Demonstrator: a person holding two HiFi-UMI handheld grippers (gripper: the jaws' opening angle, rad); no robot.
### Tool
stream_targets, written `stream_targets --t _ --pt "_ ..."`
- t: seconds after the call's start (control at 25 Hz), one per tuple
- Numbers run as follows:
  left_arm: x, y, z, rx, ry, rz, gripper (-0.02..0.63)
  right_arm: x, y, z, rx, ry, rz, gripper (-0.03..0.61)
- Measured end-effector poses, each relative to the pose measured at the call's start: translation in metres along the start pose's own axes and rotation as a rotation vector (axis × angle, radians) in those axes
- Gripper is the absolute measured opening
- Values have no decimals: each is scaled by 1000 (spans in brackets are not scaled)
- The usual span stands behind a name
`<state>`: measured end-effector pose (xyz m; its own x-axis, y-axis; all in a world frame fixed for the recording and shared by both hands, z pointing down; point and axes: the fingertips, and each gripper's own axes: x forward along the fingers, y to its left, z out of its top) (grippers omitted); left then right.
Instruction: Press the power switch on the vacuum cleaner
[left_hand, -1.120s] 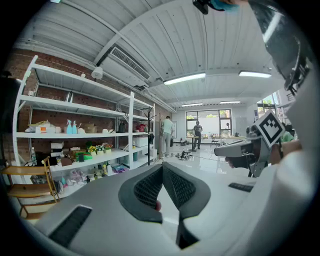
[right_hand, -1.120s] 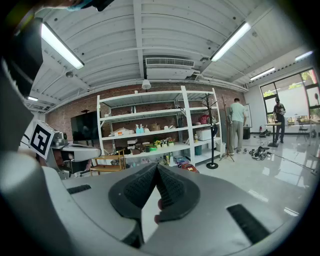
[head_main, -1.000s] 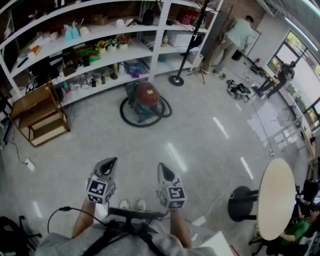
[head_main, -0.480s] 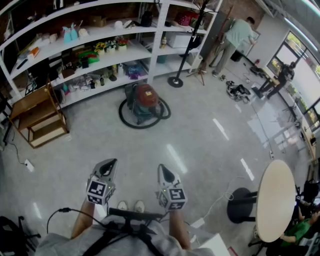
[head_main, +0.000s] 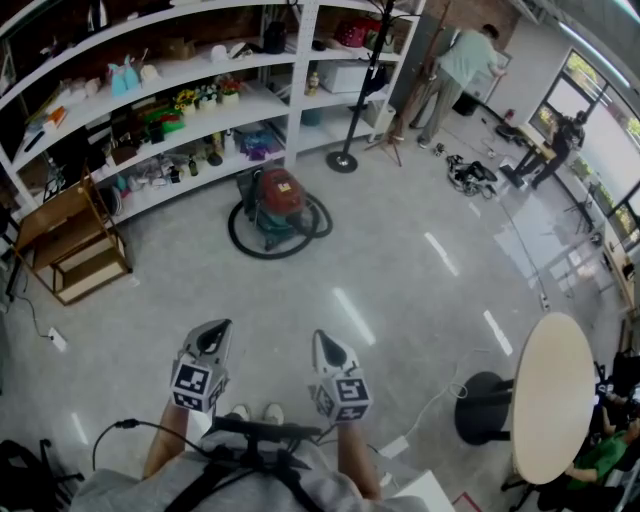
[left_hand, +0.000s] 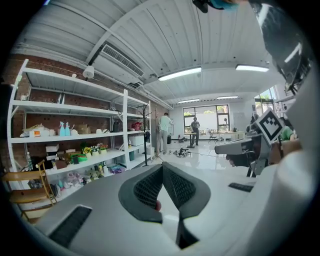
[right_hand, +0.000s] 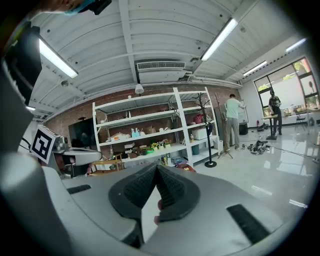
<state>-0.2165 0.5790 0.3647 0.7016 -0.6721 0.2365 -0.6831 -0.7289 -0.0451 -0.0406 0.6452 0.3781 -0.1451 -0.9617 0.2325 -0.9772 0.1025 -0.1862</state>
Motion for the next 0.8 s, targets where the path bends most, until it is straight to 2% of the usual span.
stream_targets --t 0.28,0.8 --pt "15 -12 3 25 11 12 8 1 -22 -2 1 -6 21 12" --pt "74 25 13 37 17 -1 8 59 -42 16 1 11 30 12"
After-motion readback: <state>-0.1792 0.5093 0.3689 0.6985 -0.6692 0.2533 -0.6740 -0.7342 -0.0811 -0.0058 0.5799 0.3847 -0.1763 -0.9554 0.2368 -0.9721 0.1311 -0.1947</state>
